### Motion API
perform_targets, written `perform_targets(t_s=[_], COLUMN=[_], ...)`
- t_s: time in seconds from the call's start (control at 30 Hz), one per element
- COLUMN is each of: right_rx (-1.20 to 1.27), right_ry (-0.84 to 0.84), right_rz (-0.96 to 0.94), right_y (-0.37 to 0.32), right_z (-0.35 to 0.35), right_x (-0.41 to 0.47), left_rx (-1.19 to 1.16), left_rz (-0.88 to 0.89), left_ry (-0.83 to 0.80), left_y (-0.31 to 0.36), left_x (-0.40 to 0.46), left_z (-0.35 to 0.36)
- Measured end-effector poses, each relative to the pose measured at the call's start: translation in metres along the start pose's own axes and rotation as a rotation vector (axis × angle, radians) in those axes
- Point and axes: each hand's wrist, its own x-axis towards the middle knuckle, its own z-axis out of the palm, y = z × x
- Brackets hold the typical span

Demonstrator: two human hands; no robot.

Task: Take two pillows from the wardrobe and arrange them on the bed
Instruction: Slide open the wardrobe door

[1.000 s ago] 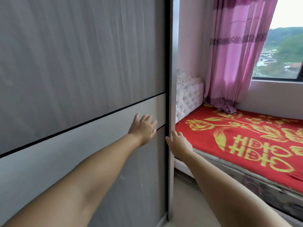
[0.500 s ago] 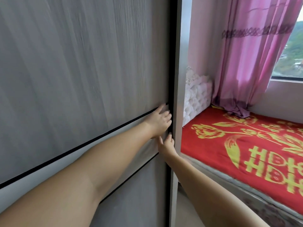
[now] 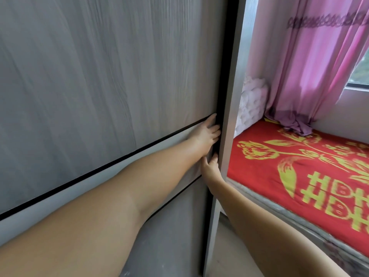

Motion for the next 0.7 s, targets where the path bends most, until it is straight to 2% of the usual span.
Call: perform_targets(t_s=[0.1,0.2,0.33,0.57,0.7], right_rx=[0.02,-0.009,-0.074,-0.132,-0.078], right_ry=[0.023,0.052,0.074,-0.011,-0.079], right_rz=[-0.005,-0.016,-0.067,-0.164,-0.202], right_y=[0.0,0.003,0.007,0.013,0.013], right_z=[0.0,0.001,0.004,0.007,0.016], right_x=[-0.002,-0.007,-0.017,-0.048,-0.072], left_rx=[0.086,0.007,0.03,-0.046,-0.081], left_rz=[-0.007,0.005,0.001,-0.004,-0.014], left_ry=[-0.001,0.009,0.064,0.105,0.088], left_y=[0.002,0.006,0.002,-0.01,-0.007], left_x=[0.003,0.002,-0.017,-0.067,-0.106], left_z=[-0.004,-0.006,-0.009,-0.012,-0.009])
